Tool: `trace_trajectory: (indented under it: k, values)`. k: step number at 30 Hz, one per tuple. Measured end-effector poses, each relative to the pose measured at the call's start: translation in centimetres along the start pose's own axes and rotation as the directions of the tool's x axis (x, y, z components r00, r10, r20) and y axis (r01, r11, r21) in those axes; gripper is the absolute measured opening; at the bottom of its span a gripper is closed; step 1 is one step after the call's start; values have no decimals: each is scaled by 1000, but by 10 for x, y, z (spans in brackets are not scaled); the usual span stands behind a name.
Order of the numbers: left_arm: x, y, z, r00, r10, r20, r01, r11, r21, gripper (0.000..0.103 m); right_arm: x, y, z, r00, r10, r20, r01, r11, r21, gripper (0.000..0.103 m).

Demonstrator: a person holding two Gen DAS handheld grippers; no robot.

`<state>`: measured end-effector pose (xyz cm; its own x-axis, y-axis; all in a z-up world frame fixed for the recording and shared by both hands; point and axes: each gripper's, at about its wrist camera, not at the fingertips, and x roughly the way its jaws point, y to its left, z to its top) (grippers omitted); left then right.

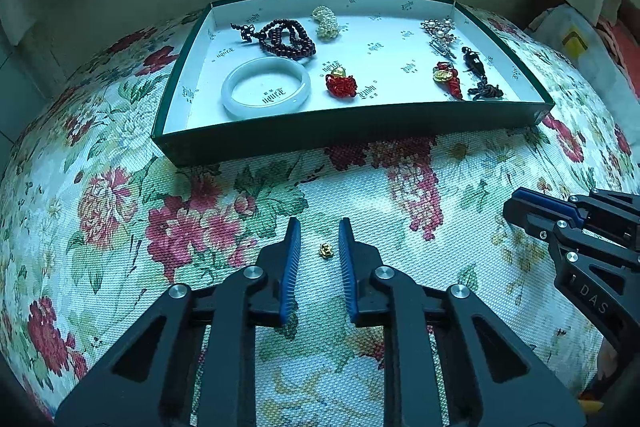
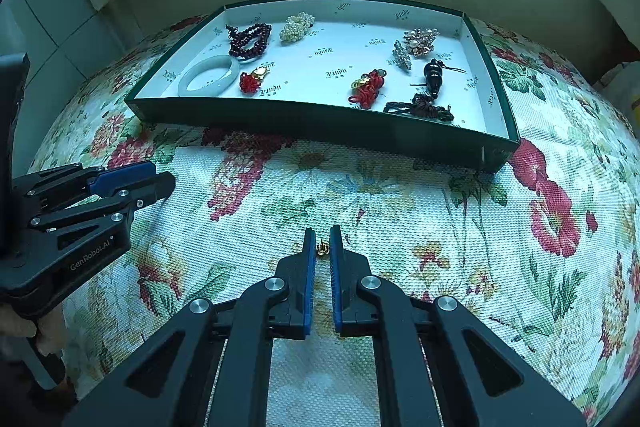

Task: Organize jewelry
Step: 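Grasp a small gold stud from the bedspread with each gripper, then carry both gold studs into the green box and open both grippers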

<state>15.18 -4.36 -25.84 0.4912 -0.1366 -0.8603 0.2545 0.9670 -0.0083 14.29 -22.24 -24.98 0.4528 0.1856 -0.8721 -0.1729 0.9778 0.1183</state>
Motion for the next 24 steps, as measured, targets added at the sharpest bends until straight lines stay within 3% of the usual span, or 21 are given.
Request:
trace_trajectory:
  k: [4,24]
  values:
    - [-3,1,-3,1000,-8,1,8,1000,9,7,0,0,0,1000,2,0,-2,1000,3,7]
    - [-24,-2,9,998,-16,57,15,1000,8,6,-13,4,6,999,19,34,-20,1000,2,7]
